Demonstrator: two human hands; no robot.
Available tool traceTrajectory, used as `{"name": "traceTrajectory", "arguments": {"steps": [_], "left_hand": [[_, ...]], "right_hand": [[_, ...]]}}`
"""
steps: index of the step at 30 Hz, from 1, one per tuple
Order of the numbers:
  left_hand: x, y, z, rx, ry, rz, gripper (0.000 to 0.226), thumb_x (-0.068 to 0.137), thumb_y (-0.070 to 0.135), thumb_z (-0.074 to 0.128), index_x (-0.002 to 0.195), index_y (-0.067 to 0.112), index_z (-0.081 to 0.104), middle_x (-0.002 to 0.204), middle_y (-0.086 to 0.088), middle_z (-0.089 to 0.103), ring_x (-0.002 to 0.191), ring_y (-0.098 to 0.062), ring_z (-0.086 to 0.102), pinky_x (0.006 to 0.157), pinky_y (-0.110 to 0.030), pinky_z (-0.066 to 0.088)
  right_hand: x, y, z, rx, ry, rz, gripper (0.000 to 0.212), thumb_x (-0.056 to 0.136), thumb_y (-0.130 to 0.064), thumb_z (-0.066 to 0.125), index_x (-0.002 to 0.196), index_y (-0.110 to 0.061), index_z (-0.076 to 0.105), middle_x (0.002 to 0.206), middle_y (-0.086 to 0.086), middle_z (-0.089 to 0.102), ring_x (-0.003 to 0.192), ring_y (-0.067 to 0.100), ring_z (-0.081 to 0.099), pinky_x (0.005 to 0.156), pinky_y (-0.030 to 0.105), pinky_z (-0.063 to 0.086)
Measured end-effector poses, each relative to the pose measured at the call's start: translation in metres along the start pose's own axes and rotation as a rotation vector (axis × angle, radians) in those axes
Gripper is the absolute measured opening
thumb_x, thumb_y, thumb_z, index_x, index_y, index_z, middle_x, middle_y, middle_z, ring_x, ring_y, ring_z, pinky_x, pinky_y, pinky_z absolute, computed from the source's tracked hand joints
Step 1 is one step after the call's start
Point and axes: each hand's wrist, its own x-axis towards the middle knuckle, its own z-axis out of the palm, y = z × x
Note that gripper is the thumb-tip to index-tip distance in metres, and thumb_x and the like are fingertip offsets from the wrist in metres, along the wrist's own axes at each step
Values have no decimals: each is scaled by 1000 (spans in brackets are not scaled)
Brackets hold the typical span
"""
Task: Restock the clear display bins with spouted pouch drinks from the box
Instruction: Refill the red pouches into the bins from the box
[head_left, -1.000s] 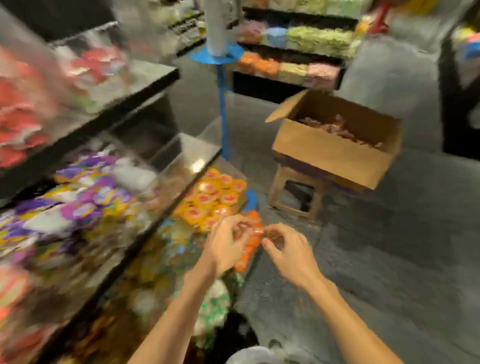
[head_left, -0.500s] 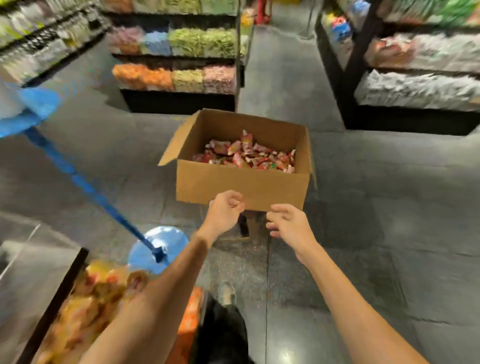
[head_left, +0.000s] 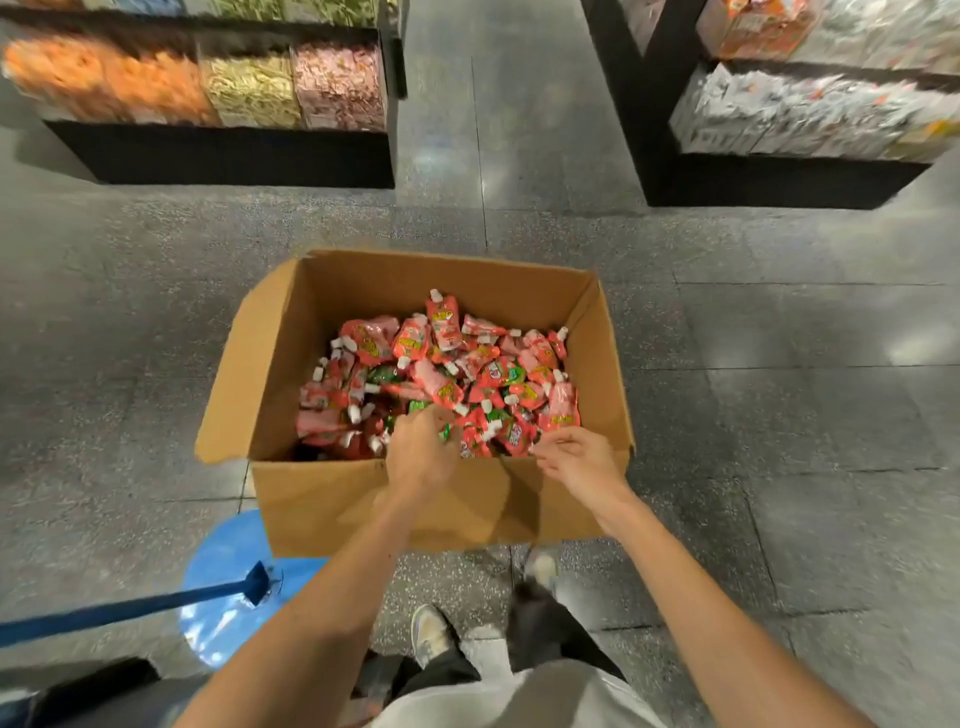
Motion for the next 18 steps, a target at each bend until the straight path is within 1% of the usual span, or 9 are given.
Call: {"name": "traceTrajectory", "arguments": {"steps": [2,4,7,9,11,13,14,16,18], "left_hand": [[27,-5,9,68,-59,-7,23,94,25,65,114,17,70,114,-3,72,106,-25,65,86,-40,54],[49,-11,17,126,-118,-29,26,93,24,64,117,16,69,117,-5,71,109,-27,64,89,-41,53],[69,-22,20,245,-88,-127,26,89,20,62,115,17,68,112,-11,66,111,-34,57,85,-44,50],[76,-34,15,316,-18,-218,30,87,18,60,117,17,64,115,-11,59,117,-36,49,85,-46,49],[80,-47,6,385,-9,-353,40,86,20,62,126,19,56,126,-10,51,123,-35,43,90,-47,46],[86,-56,-6,315,1,-512,52,87,24,66,135,19,45,136,-13,43,127,-38,38,96,-49,42],[90,-60,-11,244,28,-596,58,88,29,68,138,18,40,138,-16,39,129,-40,36,99,-50,40],[102,-66,-22,110,71,-738,72,89,40,69,144,13,30,142,-22,37,131,-45,35,102,-51,37],[117,-82,-26,-17,59,-847,82,87,51,68,144,7,30,141,-23,44,129,-43,44,101,-48,41]], "right_hand": [[35,-1,-3,-49,-1,22,14,92,-17,69,106,-16,69,105,0,70,99,16,67,93,36,56],[70,0,-2,-123,-51,37,13,91,-23,69,104,-20,69,105,-2,70,101,15,67,95,39,55],[123,0,12,-219,-157,74,4,91,-22,68,95,-21,68,101,0,71,99,19,67,95,42,54],[153,-7,31,-313,-253,65,4,92,-19,67,88,-20,66,97,2,70,96,22,67,91,39,54],[169,-18,56,-416,-349,55,5,92,-22,66,87,-22,65,96,1,70,91,20,65,80,30,52],[178,-26,83,-465,-453,62,6,91,-23,67,96,-19,68,93,2,68,87,21,64,69,26,47],[182,-28,97,-488,-502,58,14,90,-22,67,103,-16,68,93,4,69,87,23,65,71,26,48],[189,-32,124,-534,-604,70,26,90,-23,68,114,-15,64,104,7,72,96,25,66,83,32,51],[196,-36,147,-544,-658,88,36,91,-25,68,124,-16,59,114,7,69,106,24,64,94,36,51]]}}
